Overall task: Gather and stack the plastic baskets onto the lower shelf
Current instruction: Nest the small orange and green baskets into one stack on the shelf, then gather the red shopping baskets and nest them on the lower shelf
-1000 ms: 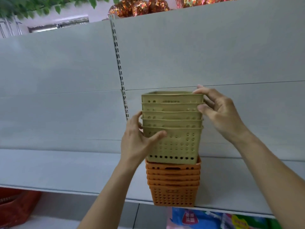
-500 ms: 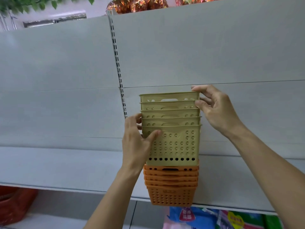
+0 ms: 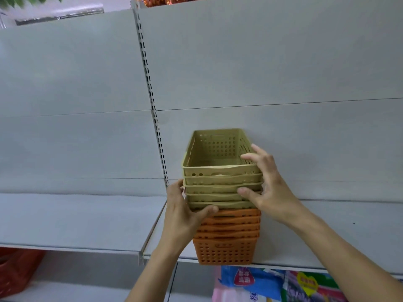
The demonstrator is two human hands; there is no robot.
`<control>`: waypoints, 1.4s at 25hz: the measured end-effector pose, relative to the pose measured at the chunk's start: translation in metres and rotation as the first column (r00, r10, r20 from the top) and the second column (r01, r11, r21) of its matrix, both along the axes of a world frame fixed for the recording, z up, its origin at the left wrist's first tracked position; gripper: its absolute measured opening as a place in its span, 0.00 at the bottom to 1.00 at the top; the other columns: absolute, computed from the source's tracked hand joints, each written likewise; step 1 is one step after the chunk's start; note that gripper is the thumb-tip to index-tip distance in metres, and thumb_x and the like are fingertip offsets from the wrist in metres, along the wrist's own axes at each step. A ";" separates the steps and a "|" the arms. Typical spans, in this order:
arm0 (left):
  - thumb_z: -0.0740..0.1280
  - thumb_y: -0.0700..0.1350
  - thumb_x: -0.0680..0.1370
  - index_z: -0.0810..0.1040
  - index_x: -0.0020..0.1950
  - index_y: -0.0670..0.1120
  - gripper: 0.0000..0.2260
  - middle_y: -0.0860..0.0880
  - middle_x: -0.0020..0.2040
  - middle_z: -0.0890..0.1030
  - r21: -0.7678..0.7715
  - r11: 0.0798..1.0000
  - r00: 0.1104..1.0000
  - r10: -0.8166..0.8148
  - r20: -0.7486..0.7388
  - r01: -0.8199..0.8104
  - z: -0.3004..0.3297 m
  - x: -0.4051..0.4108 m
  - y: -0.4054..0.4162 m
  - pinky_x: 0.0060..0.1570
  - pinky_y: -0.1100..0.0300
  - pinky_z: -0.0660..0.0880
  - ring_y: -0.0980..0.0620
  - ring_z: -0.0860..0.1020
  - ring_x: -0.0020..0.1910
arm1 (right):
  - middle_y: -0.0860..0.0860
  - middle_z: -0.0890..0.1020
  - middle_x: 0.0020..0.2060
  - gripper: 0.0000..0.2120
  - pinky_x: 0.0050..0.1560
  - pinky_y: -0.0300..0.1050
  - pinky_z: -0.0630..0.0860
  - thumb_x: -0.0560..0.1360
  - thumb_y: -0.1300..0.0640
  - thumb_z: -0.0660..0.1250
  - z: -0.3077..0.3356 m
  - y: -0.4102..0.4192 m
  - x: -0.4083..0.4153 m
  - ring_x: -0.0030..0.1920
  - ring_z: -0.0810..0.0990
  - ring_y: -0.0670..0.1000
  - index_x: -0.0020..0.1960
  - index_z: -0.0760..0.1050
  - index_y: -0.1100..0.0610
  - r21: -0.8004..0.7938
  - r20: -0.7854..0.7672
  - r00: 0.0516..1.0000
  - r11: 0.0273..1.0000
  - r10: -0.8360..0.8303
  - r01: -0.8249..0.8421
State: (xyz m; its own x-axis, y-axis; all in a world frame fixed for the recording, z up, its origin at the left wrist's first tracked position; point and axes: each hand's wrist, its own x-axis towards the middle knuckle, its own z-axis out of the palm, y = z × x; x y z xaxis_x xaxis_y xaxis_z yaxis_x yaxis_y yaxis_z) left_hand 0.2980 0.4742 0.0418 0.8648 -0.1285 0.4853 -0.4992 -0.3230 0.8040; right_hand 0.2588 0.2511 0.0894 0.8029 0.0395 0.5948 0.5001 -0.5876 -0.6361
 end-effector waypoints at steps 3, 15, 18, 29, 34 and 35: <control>0.79 0.59 0.65 0.63 0.71 0.59 0.39 0.53 0.67 0.73 -0.110 0.983 0.984 -0.157 -0.082 0.147 -0.003 -0.003 -0.001 0.60 0.54 0.77 0.58 0.75 0.64 | 0.40 0.55 0.76 0.33 0.67 0.59 0.72 0.69 0.59 0.76 -0.001 0.003 -0.002 0.75 0.61 0.47 0.67 0.65 0.40 0.042 -0.014 0.999 0.999 -0.033 0.034; 0.66 0.59 0.76 0.61 0.74 0.59 0.28 0.54 0.70 0.73 -0.020 1.000 0.998 -0.012 -0.061 0.011 -0.014 -0.023 -0.013 0.64 0.50 0.73 0.56 0.74 0.67 | 0.54 0.46 0.80 0.36 0.72 0.45 0.53 0.74 0.61 0.69 -0.030 0.039 -0.035 0.79 0.46 0.51 0.77 0.58 0.50 -0.109 0.108 0.912 0.907 -0.395 0.406; 0.63 0.56 0.79 0.60 0.77 0.53 0.28 0.55 0.74 0.68 0.147 0.985 0.996 0.079 0.040 -0.084 -0.042 -0.059 0.015 0.69 0.62 0.64 0.58 0.67 0.73 | 0.51 0.53 0.79 0.29 0.71 0.44 0.57 0.76 0.61 0.67 -0.070 0.059 -0.060 0.78 0.52 0.47 0.75 0.63 0.52 -0.122 0.120 0.929 0.924 -0.349 0.363; 0.63 0.62 0.75 0.74 0.66 0.54 0.23 0.59 0.58 0.81 0.222 0.963 0.897 0.230 -0.377 -0.153 -0.181 -0.134 0.254 0.58 0.56 0.76 0.64 0.78 0.57 | 0.50 0.78 0.64 0.21 0.61 0.42 0.68 0.76 0.57 0.66 -0.227 0.280 -0.095 0.64 0.75 0.50 0.68 0.73 0.51 -0.245 -0.383 0.918 0.970 -0.100 0.004; 0.65 0.56 0.77 0.75 0.66 0.52 0.19 0.57 0.60 0.81 0.459 0.868 0.834 0.389 -0.391 -0.190 -0.218 -0.144 0.410 0.59 0.60 0.73 0.59 0.79 0.58 | 0.49 0.79 0.64 0.19 0.59 0.45 0.71 0.77 0.51 0.62 -0.265 0.427 -0.079 0.64 0.77 0.54 0.67 0.74 0.51 -0.277 -0.534 0.845 0.952 -0.041 -0.129; 0.65 0.55 0.77 0.75 0.67 0.52 0.19 0.56 0.61 0.80 0.505 0.842 0.817 0.420 -0.394 -0.189 -0.225 -0.144 0.440 0.60 0.60 0.73 0.57 0.78 0.60 | 0.48 0.78 0.65 0.18 0.59 0.45 0.71 0.78 0.51 0.62 -0.271 0.457 -0.075 0.65 0.76 0.53 0.67 0.73 0.51 -0.277 -0.563 0.826 0.949 -0.032 -0.153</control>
State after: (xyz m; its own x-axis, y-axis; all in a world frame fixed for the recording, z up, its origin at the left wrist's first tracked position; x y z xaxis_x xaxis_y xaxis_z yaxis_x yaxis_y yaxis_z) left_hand 0.1536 0.9145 -0.1830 0.9953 0.0912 -0.0333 0.0909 -0.7536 0.6510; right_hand 0.1842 0.7077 -0.1816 0.9799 0.1993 -0.0003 0.1571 -0.7737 -0.6138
